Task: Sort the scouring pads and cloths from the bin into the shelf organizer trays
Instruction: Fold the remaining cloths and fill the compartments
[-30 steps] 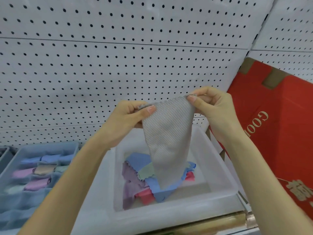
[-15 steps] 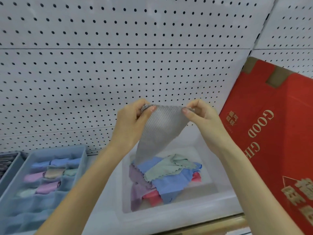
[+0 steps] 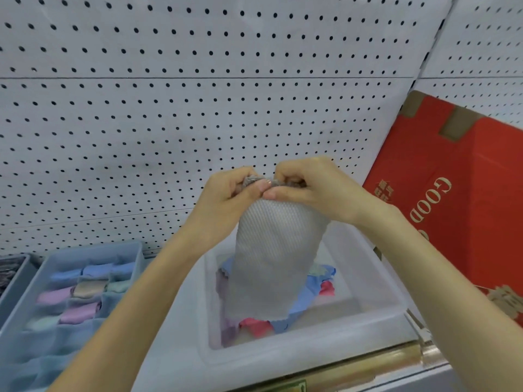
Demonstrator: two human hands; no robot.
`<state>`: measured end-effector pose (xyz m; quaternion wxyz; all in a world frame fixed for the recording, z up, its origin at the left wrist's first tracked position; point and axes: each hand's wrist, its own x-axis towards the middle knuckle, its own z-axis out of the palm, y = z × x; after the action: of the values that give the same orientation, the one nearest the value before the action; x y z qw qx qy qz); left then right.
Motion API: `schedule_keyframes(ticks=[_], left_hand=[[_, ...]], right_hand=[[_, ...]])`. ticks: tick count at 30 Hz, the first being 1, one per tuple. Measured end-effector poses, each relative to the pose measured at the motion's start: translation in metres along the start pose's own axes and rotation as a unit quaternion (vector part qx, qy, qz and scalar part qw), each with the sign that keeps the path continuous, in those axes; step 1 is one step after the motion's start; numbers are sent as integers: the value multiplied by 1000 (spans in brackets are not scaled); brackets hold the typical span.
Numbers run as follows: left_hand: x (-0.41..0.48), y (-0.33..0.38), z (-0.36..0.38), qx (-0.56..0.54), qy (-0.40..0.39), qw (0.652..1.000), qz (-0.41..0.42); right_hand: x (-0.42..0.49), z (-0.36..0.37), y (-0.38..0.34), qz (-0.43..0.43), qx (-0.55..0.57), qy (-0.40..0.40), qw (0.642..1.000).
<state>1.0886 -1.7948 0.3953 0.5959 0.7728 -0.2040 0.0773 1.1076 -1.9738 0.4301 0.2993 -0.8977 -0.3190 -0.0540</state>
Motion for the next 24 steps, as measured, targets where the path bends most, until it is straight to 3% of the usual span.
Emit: schedule_keyframes(ticks=[4,8,17,20,24], left_hand=[[-15,-6,8,-230,-4,969,-94],[-34,-33,24,-214,-67,961,-163],[-56,-63,12,-234,-126,942,-206],[-60,-70,-2,-308,-141,909,-245],[-57,-91,3,-511,18,802,-308]], right_hand=[[7,-13,-6,-25,47,8,999],[12,-39,-14,-40,67,48,996],[16,-87,-6,5,62,125,990],[11,-78,15,72,70,142,985],[0,-42,53,199,127,185,954]])
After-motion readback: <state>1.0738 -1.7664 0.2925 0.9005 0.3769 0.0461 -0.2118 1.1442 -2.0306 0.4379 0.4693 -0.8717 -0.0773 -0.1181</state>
